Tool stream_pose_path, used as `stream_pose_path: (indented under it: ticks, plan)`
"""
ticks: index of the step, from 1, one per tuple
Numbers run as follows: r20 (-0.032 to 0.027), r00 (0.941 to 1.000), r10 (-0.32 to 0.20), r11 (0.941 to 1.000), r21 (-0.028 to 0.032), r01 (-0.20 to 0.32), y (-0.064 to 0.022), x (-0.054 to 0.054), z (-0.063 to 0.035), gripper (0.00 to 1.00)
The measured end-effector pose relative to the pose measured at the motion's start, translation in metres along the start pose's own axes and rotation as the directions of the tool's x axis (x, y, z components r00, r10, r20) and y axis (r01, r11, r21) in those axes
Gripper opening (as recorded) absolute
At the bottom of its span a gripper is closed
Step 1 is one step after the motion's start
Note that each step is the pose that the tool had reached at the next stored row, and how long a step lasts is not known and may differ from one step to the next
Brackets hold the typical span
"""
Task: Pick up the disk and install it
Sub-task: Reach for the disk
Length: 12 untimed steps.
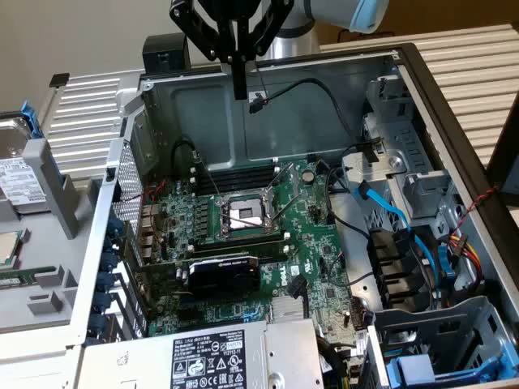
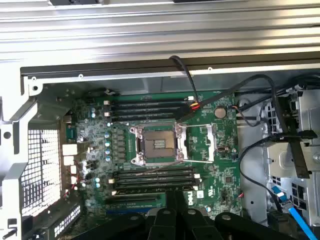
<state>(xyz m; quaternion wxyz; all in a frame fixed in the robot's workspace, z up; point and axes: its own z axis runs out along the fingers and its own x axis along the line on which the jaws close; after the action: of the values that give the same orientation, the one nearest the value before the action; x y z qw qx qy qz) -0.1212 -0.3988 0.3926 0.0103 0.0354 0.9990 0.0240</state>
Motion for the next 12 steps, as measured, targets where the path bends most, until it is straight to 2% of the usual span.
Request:
stream_pose_path:
  ticks: [12]
  plan:
    - [0.0001,1.0000,0.000,1.0000,0.0002,0.000,0.0019,0.0001,0.0001,0.11]
